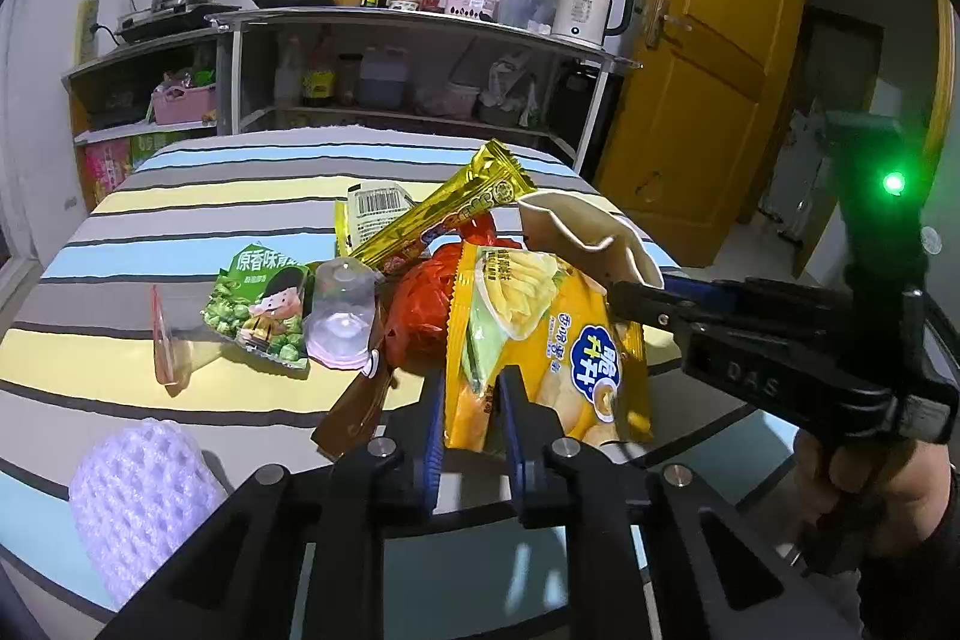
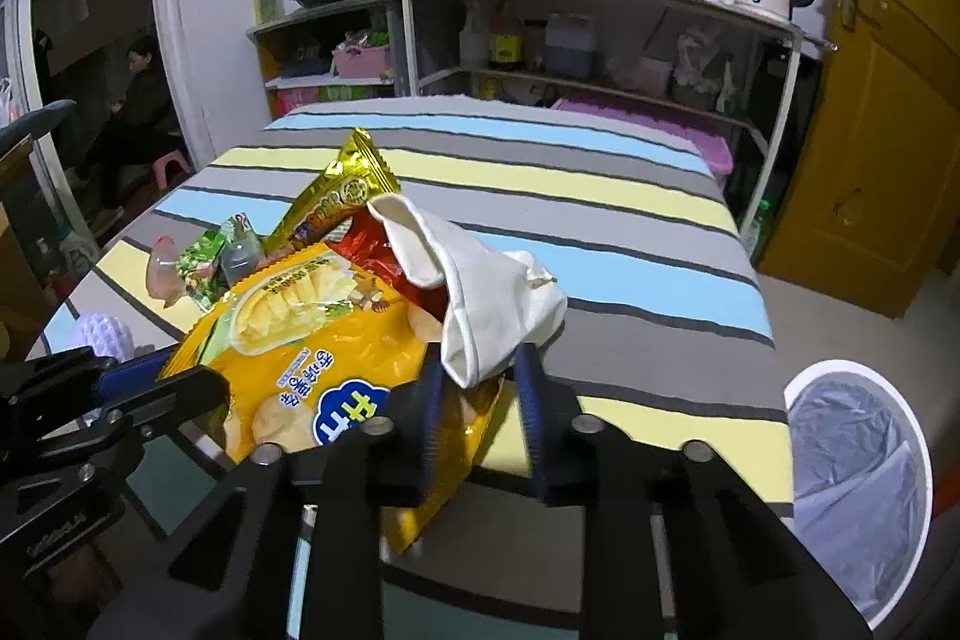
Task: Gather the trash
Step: 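Grasp the yellow chip bag with the left tool while the right tool grasps the white cloth, then carry both items over the trash bin and open both tools to drop them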
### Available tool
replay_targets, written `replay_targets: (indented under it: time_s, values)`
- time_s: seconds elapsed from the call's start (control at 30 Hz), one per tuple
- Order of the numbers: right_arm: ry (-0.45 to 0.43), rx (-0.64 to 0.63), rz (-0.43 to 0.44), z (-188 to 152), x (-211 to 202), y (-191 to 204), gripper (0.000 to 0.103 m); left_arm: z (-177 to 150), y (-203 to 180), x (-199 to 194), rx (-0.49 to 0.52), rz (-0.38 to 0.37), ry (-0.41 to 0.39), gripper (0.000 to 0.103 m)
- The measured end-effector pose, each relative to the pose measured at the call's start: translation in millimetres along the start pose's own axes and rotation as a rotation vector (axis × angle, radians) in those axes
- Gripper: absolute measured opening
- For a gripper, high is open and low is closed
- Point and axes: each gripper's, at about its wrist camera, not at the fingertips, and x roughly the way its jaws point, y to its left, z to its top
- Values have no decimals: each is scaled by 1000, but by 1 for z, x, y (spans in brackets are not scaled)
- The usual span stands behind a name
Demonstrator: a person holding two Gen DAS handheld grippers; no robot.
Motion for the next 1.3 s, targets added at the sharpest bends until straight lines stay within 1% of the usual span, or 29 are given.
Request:
replay_targets:
  time_s: [0.07, 0.17, 0.27, 0.37, 0.4, 0.43, 0.47, 0.5, 0.6, 0.67, 0.73, 0.77, 0.8, 0.87, 0.93, 0.97, 1.0, 1.3]
  values:
    - [2, 7, -2, 1, 2, -3, 8, 0, 0, 0, 2, 0, -1, 15]
    - [-6, 23, -3, 4, 1, -7, 5, -1, 1, 0, 0, -5, -3, 13]
    - [-12, 27, -5, 6, 0, -10, 5, -1, 2, -1, -1, -10, -4, 12]
    - [-5, 3, 20, 9, 1, -8, 6, 0, 2, -1, 0, -13, -2, 12]
    - [-5, -5, 20, 11, 1, -7, 11, 0, 2, -1, 1, -13, -2, 12]
    - [-11, -7, 13, 12, 1, -7, 18, 1, 1, -1, 2, -13, -2, 12]
    - [-20, -12, 8, 12, 1, -6, 43, 1, 0, -2, 3, -15, -3, 12]
    - [-28, -23, 7, 13, 1, -5, 60, 2, -1, -3, 4, -16, -5, 12]
    - [-51, -55, -10, 17, 0, 0, 60, 3, -2, -3, 8, -19, -8, 12]
    - [-49, -62, -17, 20, 2, 0, 60, 3, -2, -4, 8, -21, -10, 12]
    - [-32, -56, -24, 22, 7, -2, 58, 2, -2, -4, 6, -22, -9, 12]
    - [-21, -58, -26, 24, 9, -2, 52, 1, -1, -4, 5, -23, -8, 12]
    - [-13, -62, -30, 24, 11, -2, 42, 1, -1, -3, 4, -24, -7, 12]
    - [4, -67, -41, 25, 16, -3, 29, 1, -1, -3, 3, -24, -4, 12]
    - [5, -52, -41, 25, 17, -6, 27, 1, -1, -2, 1, -26, -2, 12]
    - [3, -46, -44, 25, 16, -7, 23, 0, -1, -2, 0, -26, -2, 12]
    - [-3, -44, -52, 25, 15, -8, 13, 1, -1, -2, 1, -28, -3, 11]
    - [-46, 19, -35, 21, -9, -22, 12, 5, -5, -14, 2, -41, -36, 5]
